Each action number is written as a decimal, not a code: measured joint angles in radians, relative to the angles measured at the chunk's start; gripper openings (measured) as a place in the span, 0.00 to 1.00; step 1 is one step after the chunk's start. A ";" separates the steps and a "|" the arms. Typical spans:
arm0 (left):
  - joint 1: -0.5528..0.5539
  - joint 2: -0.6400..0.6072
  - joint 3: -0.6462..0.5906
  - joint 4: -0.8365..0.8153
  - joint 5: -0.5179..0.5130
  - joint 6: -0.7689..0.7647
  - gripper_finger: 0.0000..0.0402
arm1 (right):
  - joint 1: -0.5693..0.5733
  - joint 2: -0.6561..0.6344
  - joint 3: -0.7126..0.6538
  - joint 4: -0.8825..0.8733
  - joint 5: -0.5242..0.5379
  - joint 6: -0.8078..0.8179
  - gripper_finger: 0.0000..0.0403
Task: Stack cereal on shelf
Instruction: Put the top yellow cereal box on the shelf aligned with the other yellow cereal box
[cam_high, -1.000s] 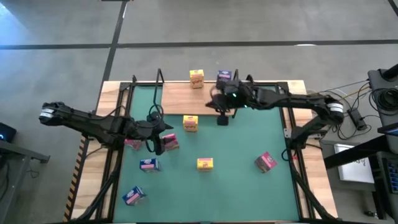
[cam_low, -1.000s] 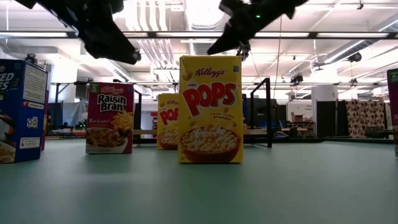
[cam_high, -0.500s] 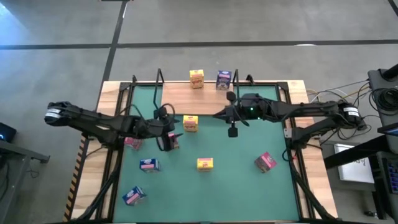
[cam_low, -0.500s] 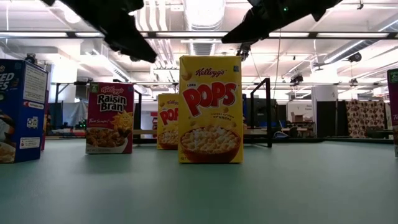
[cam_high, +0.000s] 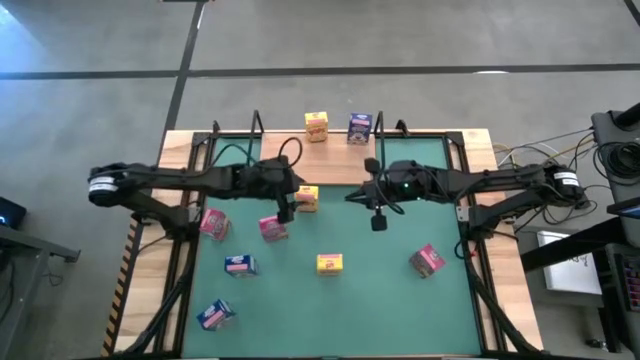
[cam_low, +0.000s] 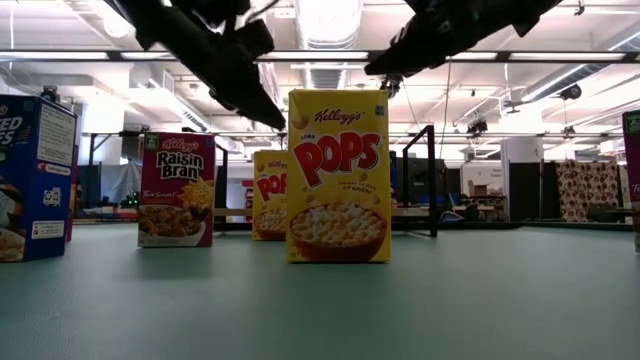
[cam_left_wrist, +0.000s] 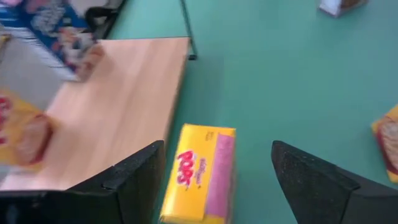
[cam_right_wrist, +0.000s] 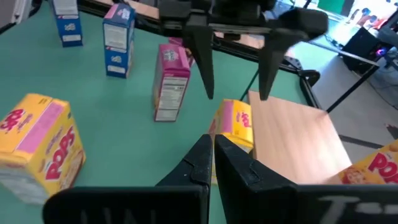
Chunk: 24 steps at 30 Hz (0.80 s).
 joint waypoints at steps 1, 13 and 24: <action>0.012 0.010 -0.001 0.006 0.029 0.008 0.70 | 0.003 -0.002 -0.004 -0.002 0.000 0.000 0.02; 0.067 0.101 -0.003 0.035 0.099 0.049 0.70 | 0.016 -0.024 -0.013 -0.059 0.000 0.035 0.02; 0.068 0.199 -0.004 0.039 0.099 0.064 0.69 | 0.054 -0.024 -0.036 -0.036 0.000 0.051 0.02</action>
